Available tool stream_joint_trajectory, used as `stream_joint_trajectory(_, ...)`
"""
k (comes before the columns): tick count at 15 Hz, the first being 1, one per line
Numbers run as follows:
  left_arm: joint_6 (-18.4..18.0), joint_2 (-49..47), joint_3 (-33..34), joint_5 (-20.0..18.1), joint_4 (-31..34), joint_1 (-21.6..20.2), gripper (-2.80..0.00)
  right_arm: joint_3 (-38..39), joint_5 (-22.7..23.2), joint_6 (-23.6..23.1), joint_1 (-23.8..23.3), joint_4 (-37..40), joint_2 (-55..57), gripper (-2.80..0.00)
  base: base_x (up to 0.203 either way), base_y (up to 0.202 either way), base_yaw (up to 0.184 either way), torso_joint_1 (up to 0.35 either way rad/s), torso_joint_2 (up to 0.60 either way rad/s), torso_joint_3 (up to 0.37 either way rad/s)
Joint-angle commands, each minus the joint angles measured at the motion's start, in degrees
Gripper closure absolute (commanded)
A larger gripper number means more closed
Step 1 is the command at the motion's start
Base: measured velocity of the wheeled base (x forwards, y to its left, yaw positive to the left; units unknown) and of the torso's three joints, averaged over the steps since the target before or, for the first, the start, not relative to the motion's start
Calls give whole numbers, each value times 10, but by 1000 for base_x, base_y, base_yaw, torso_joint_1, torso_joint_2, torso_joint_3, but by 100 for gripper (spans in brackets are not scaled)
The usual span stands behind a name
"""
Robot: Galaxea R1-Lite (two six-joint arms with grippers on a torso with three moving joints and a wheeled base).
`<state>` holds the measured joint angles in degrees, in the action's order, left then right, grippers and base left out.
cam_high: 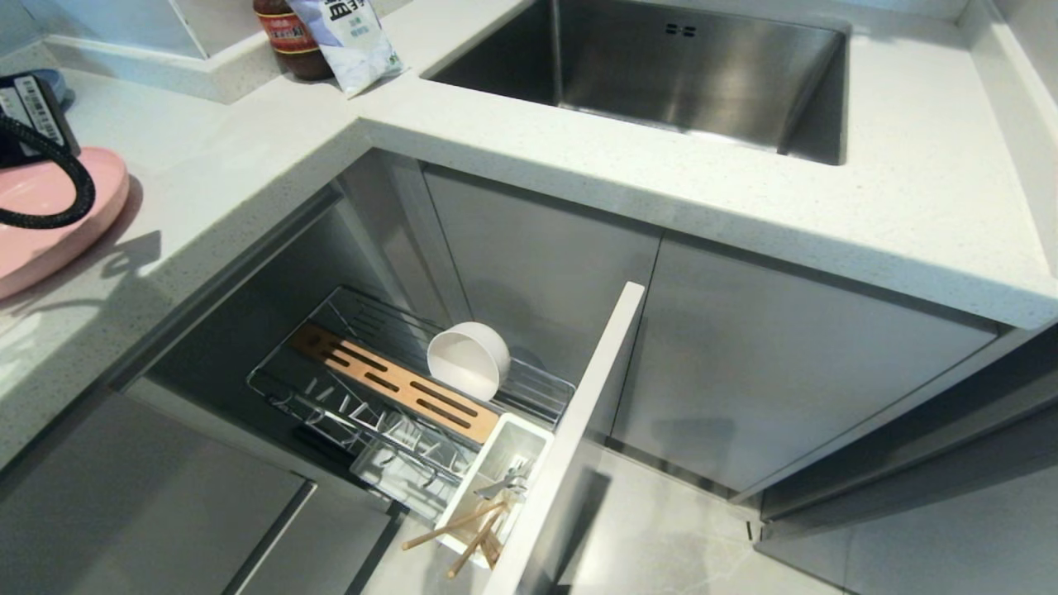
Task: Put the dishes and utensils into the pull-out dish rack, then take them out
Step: Pick up the plate and place it in the cupboard
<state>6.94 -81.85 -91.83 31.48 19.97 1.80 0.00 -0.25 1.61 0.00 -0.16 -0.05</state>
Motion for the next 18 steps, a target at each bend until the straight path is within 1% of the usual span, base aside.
stream_joint_trajectory(1, 16, -41, -16, 1, 2, 7, 0, 1, 0, 0, 0, 0, -1, 0, 0, 0, 0, 0, 0, 0)
stream_joint_trajectory(2, 23, -48, -18, 2, 2, 8, 0, 1, 0, 1, 0, 0, -1, 0, 0, 0, 0, 0, 0, 0)
stream_joint_trajectory(3, 28, -49, -20, 2, 2, 8, -280, 1, 0, 1, 0, 0, -1, 0, 0, 0, 0, 0, 0, 0)
stream_joint_trajectory(11, 28, -67, -35, 6, 3, 8, -280, 1, 0, 0, 0, 0, -1, 0, 0, 0, 0, 0, 0, 0)
stream_joint_trajectory(13, 29, -80, -48, 20, 36, 8, -280, 1, 0, 1, 0, 0, -1, 0, 0, 0, 0, 0, 0, 0)
stream_joint_trajectory(14, 39, -88, -62, 23, 66, 8, -280, 0, 0, 1, 0, 0, -1, 0, 0, 0, 0, 0, 0, 0)
stream_joint_trajectory(16, 60, -100, -83, 28, 103, 7, -280, 1, 0, 0, 0, 0, -1, 0, 0, 0, 0, 0, 0, 0)
stream_joint_trajectory(18, 62, -106, -85, 28, 105, 7, -280, 1, 0, 1, 0, 0, -1, 0, 0, 0, 0, 0, 0, 0)
